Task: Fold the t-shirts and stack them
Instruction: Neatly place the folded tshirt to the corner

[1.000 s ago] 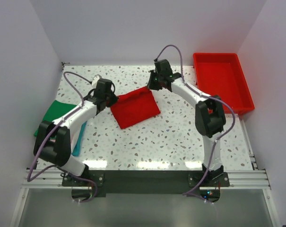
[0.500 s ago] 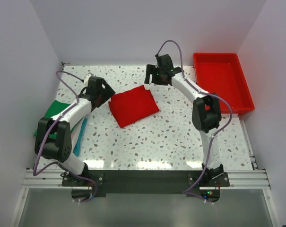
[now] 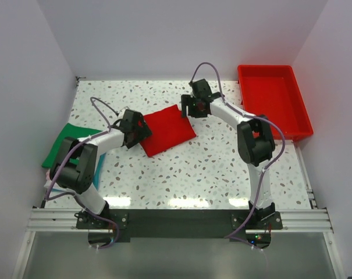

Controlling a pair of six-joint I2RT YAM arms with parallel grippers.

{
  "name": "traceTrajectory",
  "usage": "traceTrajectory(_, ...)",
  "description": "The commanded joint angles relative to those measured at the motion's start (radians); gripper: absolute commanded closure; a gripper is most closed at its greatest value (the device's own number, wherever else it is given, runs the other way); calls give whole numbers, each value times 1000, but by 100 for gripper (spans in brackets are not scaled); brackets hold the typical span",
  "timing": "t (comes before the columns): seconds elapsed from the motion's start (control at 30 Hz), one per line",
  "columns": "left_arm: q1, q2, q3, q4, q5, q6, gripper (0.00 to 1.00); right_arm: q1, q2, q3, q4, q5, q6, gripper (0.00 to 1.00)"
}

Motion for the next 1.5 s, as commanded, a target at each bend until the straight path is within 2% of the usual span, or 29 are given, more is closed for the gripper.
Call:
traceTrajectory(0.0, -20, 43, 26, 21, -29, 7, 15, 0, 29, -6, 35, -12, -23, 27)
traceTrajectory(0.2, -72, 149, 103, 1, -50, -7, 22, 0, 50, 2, 33, -47, -15, 29)
traceTrajectory(0.3, -90, 170, 131, 5, -47, -13, 36, 0, 44, 11, 24, -48, -12, 29)
traceTrajectory(0.33, -95, 174, 140, -4, -45, -14, 54, -1, 43, 14, 18, -48, -12, 29)
traceTrajectory(0.4, -96, 177, 170, -13, -36, -21, 73, -4, 32, 31, -2, -48, -9, 29)
traceTrajectory(0.43, -96, 175, 183, -22, -33, -21, 91, -4, 29, 37, -10, -48, -7, 29)
traceTrajectory(0.47, -96, 167, 197, -34, -44, -24, 99, -6, 15, 48, -19, -46, -3, 28)
traceTrajectory(0.6, -64, 154, 343, -151, -99, -43, 100, -7, -52, 49, -57, -23, 14, 26)
traceTrajectory(0.87, 138, 149, 584, -314, -93, -103, 100, -7, -181, 3, -79, -69, 48, 25)
traceTrajectory(1.2, 433, 114, 668, -364, -16, -97, 100, -6, -266, -96, -54, -97, 54, 26)
traceTrajectory(1.47, 574, 26, 663, -413, 11, -39, 100, -1, -290, -126, -45, -120, 55, 28)
